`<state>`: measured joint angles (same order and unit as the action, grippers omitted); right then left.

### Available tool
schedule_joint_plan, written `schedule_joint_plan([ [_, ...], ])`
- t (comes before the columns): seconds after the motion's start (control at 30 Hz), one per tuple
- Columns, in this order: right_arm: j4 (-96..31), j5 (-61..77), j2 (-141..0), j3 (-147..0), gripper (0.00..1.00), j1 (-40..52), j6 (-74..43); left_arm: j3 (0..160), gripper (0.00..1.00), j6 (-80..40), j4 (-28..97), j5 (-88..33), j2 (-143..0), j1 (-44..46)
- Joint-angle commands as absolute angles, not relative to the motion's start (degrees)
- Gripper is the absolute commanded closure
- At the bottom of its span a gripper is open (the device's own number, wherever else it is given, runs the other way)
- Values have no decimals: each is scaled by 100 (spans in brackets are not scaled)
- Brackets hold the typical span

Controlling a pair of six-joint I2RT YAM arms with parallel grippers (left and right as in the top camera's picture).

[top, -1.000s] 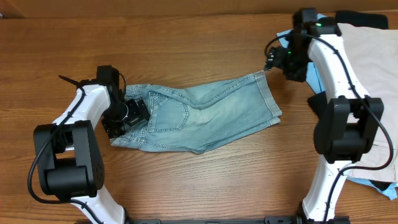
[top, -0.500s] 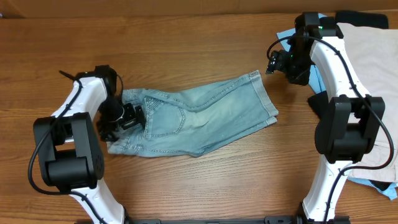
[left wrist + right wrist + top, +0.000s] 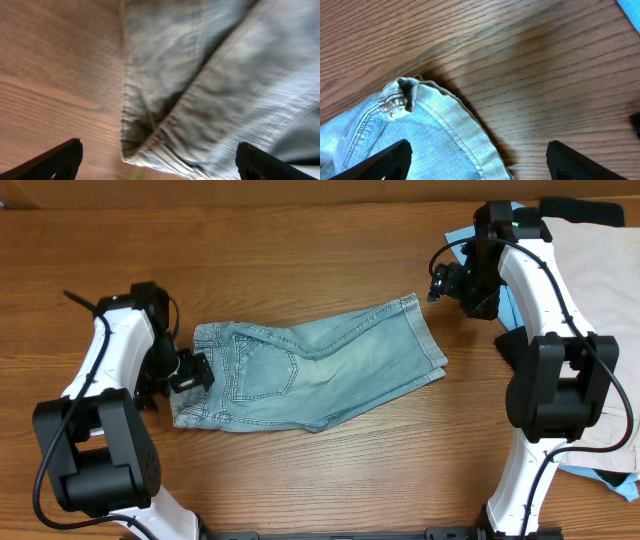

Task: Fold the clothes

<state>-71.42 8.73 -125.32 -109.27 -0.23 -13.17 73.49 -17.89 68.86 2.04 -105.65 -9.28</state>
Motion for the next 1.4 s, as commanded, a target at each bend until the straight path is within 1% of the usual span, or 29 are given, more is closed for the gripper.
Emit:
schedule_joint_plan([
  [0.0,-7126,860,-12540,-10901,9,-1,-1170,6866,0,-1789,6370,301,-10455,-1129],
  [0.17,-7065,860,-12540,-10901,9,-1,-1168,6075,0,-1428,4939,250,-10457,-1122],
  [0.37,-7061,860,-12540,-10901,9,-1,-1170,5500,1,-1070,3599,-460,-10457,-1122],
  [0.47,-7041,860,-12540,-10901,9,-1,-1173,5207,15,-1066,2744,-460,-10457,-1122],
  [0.53,-7035,862,-12540,-10901,9,-1,-1173,5135,21,-1020,2300,-434,-10457,-1122],
  [0.6,-7041,864,-12540,-10901,9,-1,-1177,5135,32,-1026,1820,-456,-10457,-1122],
  [0.67,-7063,864,-12540,-10901,9,-1,-1184,5135,48,-1026,1588,-462,-10457,-1120],
  [0.73,-7102,864,-12540,-10901,9,-1,-1194,5135,68,-958,1455,-615,-10457,-1120],
  [0.8,-7153,864,-12540,-10901,9,-1,-1194,5135,83,-709,1400,-738,-10457,-1122],
  [0.87,-7216,864,-12540,-10901,9,-1,-1194,5135,96,-661,1391,-731,-10457,-1122],
  [1.03,-7301,1085,-12540,-10901,15,-1,-1194,5282,96,-574,1284,-690,-10438,-1170],
  [1.17,-7367,1525,-12540,-10899,17,75,-1192,6285,96,-443,2119,-709,-10302,-1280],
  [1.2,-7365,1568,-12540,-10892,26,117,-1194,6573,96,-314,2386,-705,-10278,-1288],
  [1.23,-7347,1577,-12540,-10866,38,176,-1194,6952,96,-115,2738,-705,-10250,-1288],
  [1.27,-7314,1573,-12540,-10822,47,237,-1194,7258,96,64,3028,-701,-10232,-1288],
  [1.3,-7249,1577,-12540,-10746,61,298,-1197,7653,96,246,3393,-692,-10219,-1288],
  [1.33,-7153,1577,-12540,-10617,83,373,-1221,8093,96,412,3815,-690,-10219,-1288],
  [1.37,-7057,1614,-12540,-10499,95,423,-1267,8637,96,545,4322,-687,-10219,-1291],
])
